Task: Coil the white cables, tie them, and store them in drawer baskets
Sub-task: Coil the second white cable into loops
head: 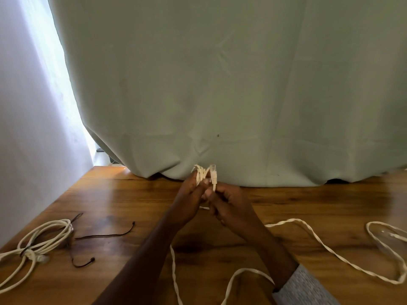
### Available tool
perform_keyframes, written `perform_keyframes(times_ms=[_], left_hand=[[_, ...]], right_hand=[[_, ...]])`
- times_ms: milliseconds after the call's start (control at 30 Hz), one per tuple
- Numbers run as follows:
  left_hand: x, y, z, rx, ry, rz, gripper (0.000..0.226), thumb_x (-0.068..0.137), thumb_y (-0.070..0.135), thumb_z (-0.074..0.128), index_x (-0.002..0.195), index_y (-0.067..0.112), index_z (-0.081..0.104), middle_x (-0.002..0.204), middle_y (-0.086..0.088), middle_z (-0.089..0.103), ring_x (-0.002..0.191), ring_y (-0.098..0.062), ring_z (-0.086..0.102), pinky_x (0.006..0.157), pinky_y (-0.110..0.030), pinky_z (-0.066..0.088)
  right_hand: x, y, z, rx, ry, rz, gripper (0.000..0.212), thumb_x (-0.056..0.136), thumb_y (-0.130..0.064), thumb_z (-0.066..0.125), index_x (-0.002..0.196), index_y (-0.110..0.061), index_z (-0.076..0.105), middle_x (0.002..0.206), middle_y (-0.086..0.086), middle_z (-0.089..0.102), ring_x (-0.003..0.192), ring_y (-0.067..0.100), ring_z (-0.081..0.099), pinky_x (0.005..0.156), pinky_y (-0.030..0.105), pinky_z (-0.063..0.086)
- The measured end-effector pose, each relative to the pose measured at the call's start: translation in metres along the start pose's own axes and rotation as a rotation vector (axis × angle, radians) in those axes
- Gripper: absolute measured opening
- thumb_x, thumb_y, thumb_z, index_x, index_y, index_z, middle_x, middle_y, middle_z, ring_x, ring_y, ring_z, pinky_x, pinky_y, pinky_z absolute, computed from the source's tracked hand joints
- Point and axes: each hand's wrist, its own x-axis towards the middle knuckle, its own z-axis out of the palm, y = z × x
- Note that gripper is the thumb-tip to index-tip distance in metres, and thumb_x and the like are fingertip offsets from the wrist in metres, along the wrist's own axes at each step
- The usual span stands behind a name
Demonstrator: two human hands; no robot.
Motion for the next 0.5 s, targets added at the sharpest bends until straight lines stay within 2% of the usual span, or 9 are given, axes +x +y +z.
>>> perform_keyframes(times_ms=[67,133,233,333,500], left_hand=[[-0.003,0.001,0.003,0.011,-0.062,-0.004,0.021,0.104,0.013,0.044,0.117,0.002,0.057,0.097,-0.009,0.065,0.089,-0.016,0.063,0.076,-0.032,0.053],[-0.004,0.0,0.007,0.045,-0.126,0.019,0.023,0.102,0.018,0.045,0.111,0.0,0.055,0.092,-0.008,0.062,0.082,-0.018,0.061,0.07,-0.033,0.051],[-0.007,0.002,0.013,0.099,-0.155,0.023,0.03,0.102,0.029,0.045,0.1,0.0,0.052,0.08,-0.012,0.058,0.068,-0.024,0.055,0.058,-0.039,0.046],[-0.008,0.006,0.015,0.123,-0.128,0.005,0.032,0.103,0.038,0.047,0.09,0.011,0.056,0.072,-0.005,0.056,0.063,-0.018,0.052,0.054,-0.034,0.043],[-0.015,0.013,0.019,0.002,-0.234,0.023,0.039,0.109,0.026,0.033,0.088,0.01,0.062,0.071,-0.003,0.062,0.056,-0.013,0.046,0.048,-0.025,0.034]], right_hand=[[0.003,0.002,-0.007,0.045,0.035,-0.003,0.02,0.1,-0.012,0.058,0.084,-0.011,0.07,0.057,-0.007,0.06,0.046,0.002,0.051,0.047,0.012,0.036],[0.005,0.004,-0.01,0.124,0.06,0.013,0.021,0.1,-0.009,0.059,0.081,-0.009,0.068,0.056,-0.003,0.059,0.041,0.003,0.049,0.043,0.015,0.036],[0.007,0.004,-0.016,0.227,0.081,0.058,0.023,0.102,-0.01,0.054,0.087,0.001,0.068,0.059,0.012,0.057,0.036,0.01,0.043,0.039,0.021,0.034],[0.008,0.005,-0.021,0.247,0.127,0.116,0.028,0.103,-0.017,0.053,0.089,0.001,0.069,0.062,0.009,0.06,0.039,0.014,0.046,0.04,0.021,0.036],[0.01,0.008,-0.023,0.385,0.228,0.263,0.032,0.101,-0.018,0.056,0.088,0.01,0.065,0.063,0.014,0.057,0.043,0.016,0.047,0.037,0.021,0.033]])
